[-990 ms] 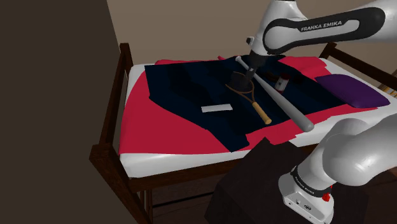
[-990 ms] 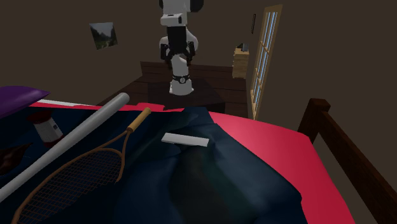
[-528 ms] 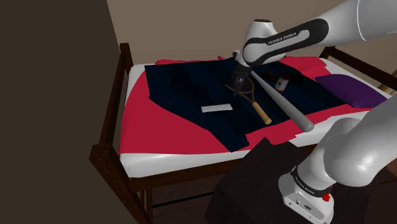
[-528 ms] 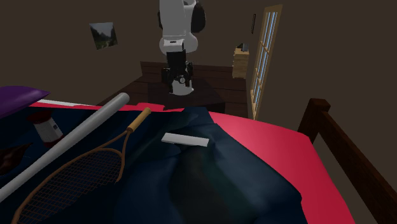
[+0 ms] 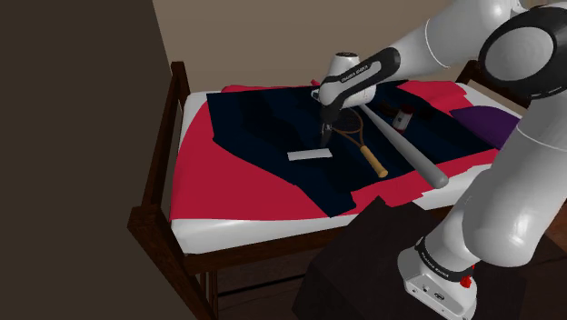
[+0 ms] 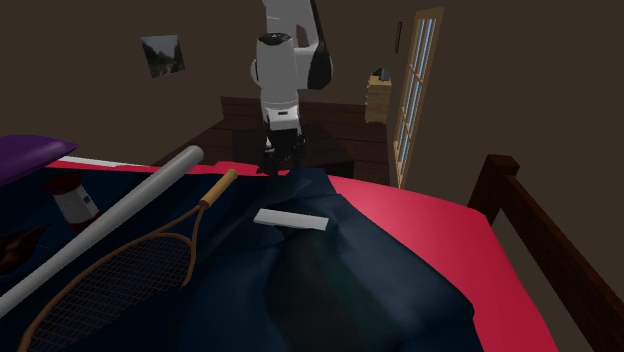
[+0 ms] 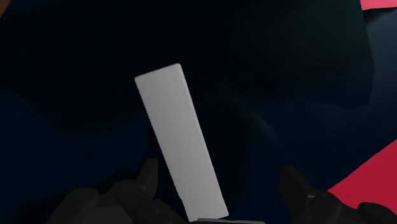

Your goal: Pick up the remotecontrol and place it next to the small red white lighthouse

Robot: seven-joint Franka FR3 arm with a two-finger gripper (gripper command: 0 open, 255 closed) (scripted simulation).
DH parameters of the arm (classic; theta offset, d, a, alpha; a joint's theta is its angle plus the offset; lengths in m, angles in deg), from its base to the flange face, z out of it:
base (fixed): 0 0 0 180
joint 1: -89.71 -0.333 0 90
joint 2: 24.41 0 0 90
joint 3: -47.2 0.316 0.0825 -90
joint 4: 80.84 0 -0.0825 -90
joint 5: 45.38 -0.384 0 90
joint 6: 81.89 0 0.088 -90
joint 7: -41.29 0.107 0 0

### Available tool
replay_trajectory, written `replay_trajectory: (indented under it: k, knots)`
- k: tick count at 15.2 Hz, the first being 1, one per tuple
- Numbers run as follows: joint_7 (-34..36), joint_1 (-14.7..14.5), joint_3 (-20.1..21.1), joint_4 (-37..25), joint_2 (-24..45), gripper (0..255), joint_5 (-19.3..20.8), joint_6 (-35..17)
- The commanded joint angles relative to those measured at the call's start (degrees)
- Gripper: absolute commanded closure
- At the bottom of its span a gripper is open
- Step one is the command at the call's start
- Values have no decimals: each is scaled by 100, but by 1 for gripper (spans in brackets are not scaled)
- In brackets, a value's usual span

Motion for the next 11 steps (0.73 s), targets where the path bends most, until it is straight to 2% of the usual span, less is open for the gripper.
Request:
replay_trajectory:
  k: [1, 6, 11]
  knots:
    - [-414, 66, 96, -285, 512, 0, -219, -148]
    - [-1186, 298, 427, -1062, 1654, 0, -511, -360]
    - [-1269, 363, 518, -1097, 1928, 0, -612, -591]
